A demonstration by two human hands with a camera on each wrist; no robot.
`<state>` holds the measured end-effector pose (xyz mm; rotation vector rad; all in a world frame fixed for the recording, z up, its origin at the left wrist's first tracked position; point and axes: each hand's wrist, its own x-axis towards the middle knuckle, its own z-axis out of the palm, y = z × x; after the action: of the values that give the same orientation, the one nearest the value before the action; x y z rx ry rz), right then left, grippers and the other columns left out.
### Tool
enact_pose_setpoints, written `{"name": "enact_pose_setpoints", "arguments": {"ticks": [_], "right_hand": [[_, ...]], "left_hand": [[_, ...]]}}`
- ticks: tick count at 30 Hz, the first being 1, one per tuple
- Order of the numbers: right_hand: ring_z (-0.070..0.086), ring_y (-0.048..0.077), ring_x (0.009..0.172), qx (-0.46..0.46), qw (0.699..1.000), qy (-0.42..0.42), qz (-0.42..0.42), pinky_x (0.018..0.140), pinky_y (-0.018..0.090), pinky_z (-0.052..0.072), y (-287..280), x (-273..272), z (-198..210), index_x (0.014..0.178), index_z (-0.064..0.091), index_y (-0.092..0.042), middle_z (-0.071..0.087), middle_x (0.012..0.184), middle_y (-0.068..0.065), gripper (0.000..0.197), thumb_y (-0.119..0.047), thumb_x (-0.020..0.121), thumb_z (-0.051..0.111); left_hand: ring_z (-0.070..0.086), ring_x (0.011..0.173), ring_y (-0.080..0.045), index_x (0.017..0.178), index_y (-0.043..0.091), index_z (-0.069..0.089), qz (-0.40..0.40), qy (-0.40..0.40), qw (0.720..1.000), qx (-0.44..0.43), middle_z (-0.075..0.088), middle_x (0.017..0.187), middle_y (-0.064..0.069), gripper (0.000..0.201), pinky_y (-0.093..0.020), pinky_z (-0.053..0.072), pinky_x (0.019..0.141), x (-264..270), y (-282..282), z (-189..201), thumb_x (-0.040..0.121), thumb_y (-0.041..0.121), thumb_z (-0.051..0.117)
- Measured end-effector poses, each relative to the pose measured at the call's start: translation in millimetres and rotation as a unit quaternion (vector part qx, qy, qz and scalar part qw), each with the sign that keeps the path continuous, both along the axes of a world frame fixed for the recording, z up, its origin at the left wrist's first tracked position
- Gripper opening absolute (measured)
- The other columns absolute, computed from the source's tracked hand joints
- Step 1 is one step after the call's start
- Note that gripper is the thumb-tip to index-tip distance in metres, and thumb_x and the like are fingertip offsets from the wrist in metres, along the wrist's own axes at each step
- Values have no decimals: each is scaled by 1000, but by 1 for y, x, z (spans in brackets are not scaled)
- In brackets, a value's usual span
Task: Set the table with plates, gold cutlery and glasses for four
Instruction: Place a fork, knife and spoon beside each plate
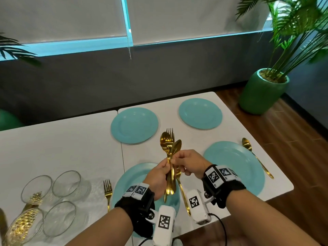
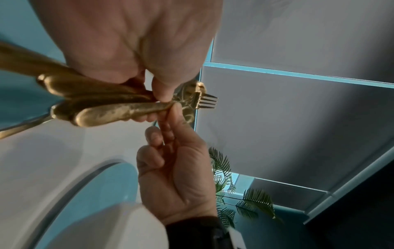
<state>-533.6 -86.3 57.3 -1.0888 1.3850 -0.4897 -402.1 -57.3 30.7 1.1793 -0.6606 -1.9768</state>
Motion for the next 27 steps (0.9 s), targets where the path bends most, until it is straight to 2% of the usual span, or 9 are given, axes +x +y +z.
{"name": "enact_pose_setpoints", "arguments": {"ticks": [2,5,8,11,13,15,16,20,27], "right_hand": [[41,6,42,-7,1000,-20,-13,36,15,28,0,-2,1,71,60,-13,52,56,0,20,-8,90,59],[41,7,40,-7,999,-6,-39,35,16,28,-1,-15,0,72,61,-11,58,63,3,18,-6,89,60],[48,13,50,8,987,162,-14,47,24,41,2,-40,-16,77,68,-13,69,82,11,13,-10,87,61],[58,18,63,40,932,352,76,68,27,52,9,-56,-39,93,73,-5,72,98,12,19,-15,87,58],[62,20,77,53,895,432,101,67,24,51,13,-58,-52,85,69,-4,67,94,9,18,-17,86,57],[59,20,83,59,887,452,78,63,22,45,14,-59,-64,73,55,-9,57,83,5,16,-18,86,55],[60,22,87,60,882,462,72,66,23,43,15,-57,-68,75,54,-10,56,82,4,14,-17,87,53],[63,25,106,56,867,493,41,83,27,49,21,-53,-77,110,60,-4,64,114,11,22,-13,93,48],[63,22,105,24,851,523,32,84,26,49,27,-53,-76,109,61,-5,64,114,9,23,-10,95,44]], "left_hand": [[63,77,-19,115,11,58,0,-44,999,4,67,85,-11,34,-27,51,70,2,-4,-1,102,10,27],[43,57,-12,100,5,53,37,-120,992,14,49,69,-4,25,-20,40,54,8,-12,-6,102,6,29],[40,59,-12,82,6,51,50,-178,983,10,45,69,-6,27,-17,41,51,18,-23,-11,100,3,31],[44,61,-12,89,4,52,55,-194,979,2,47,72,-6,21,-14,46,51,25,-30,-12,99,2,34],[46,63,-12,98,2,52,60,-182,981,-6,48,74,-6,17,-19,46,60,26,-31,-11,99,1,35],[47,65,-12,104,2,51,57,-182,982,-11,49,75,-6,17,-21,45,64,25,-31,-11,99,2,35],[47,66,-12,106,2,51,53,-186,981,-13,49,76,-6,17,-21,46,65,24,-31,-11,99,3,35],[48,65,-12,110,-1,51,39,-192,980,-13,50,75,-6,19,-21,47,65,23,-28,-14,99,4,36],[50,64,-11,113,1,51,28,-194,981,-13,52,76,-5,21,-16,50,58,25,-27,-15,99,5,36]]}}
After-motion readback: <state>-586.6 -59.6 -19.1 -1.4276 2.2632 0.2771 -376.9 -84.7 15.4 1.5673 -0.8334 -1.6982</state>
